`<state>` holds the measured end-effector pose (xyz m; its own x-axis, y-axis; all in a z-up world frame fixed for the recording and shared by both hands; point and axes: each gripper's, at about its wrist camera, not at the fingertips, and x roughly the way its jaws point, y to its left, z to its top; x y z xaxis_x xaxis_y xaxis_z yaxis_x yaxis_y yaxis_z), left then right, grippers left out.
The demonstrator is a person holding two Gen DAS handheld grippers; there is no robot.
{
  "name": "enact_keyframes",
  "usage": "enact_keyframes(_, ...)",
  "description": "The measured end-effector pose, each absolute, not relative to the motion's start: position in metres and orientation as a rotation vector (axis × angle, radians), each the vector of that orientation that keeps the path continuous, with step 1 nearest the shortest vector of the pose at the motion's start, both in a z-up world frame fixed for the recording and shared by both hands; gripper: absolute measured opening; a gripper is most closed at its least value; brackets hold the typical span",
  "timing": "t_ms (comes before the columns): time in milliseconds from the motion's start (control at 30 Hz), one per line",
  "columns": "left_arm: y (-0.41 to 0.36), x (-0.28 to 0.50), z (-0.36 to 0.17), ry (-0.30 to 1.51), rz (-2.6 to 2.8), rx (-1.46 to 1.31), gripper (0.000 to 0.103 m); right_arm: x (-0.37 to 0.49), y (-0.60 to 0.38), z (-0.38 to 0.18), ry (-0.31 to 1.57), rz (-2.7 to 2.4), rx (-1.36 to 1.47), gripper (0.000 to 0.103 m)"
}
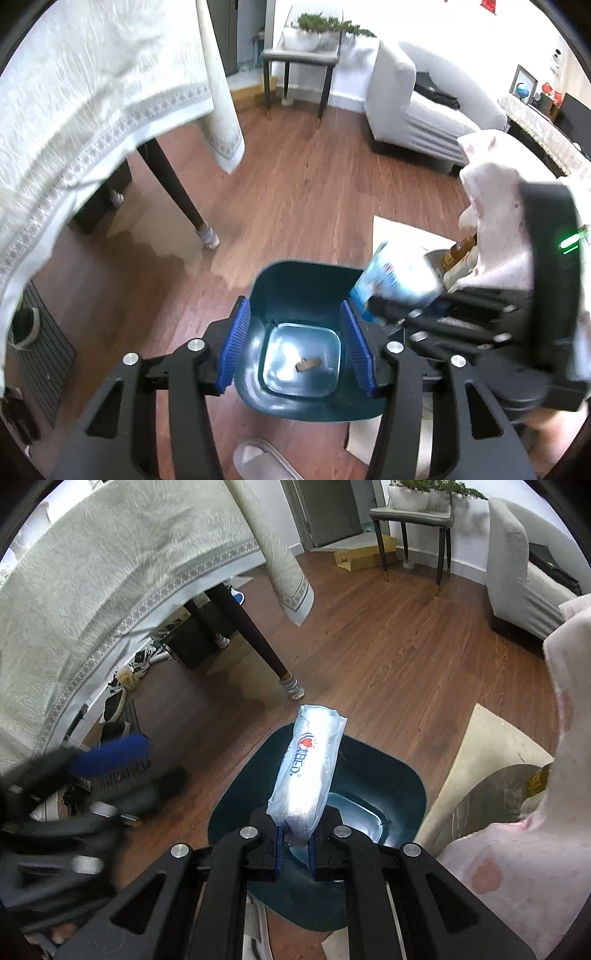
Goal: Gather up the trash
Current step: 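Open the left tool then the right tool to drop both items into the bin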
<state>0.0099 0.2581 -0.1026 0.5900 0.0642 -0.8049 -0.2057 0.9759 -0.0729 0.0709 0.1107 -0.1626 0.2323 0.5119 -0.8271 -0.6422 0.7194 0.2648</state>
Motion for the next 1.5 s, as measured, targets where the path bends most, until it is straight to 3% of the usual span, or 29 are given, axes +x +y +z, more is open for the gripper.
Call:
enact_keyframes(467,0.276,-0.011,-0.056,0.818,0.158,-0.191,0.038,0.065,0.146,-0.219,1.170,0.788,-0.195,0.010)
enact_keyframes(767,0.273,-0.020,-0.032,0.773,0.131,-0.210,0.037,0.059,0.161,-0.238,1.186,0.765,-0.248,0.012)
enact_keyframes(800,0.274,-0.021,-0.028,0.765,0.124,-0.216,0.037,0.058,0.162,-0.238,1.183,0.759,-0.256,0.015)
enact_keyframes(900,0.270,-0.021,-0.014,0.736,0.112,-0.224,0.037,0.055,0.158,-0.236,1.156,0.734,-0.275,0.057)
enact_keyframes(933,0.269,-0.023,-0.011,0.726,0.108,-0.224,0.037,0.055,0.157,-0.236,1.151,0.730,-0.274,0.058)
enact_keyframes(1133,0.252,-0.026,0.006,0.672,0.094,-0.183,0.046,0.058,0.145,-0.218,1.120,0.737,-0.255,0.058)
enact_keyframes(1500,0.236,-0.019,0.031,0.595,0.054,-0.195,0.064,0.058,0.110,-0.116,0.898,0.770,-0.215,0.058)
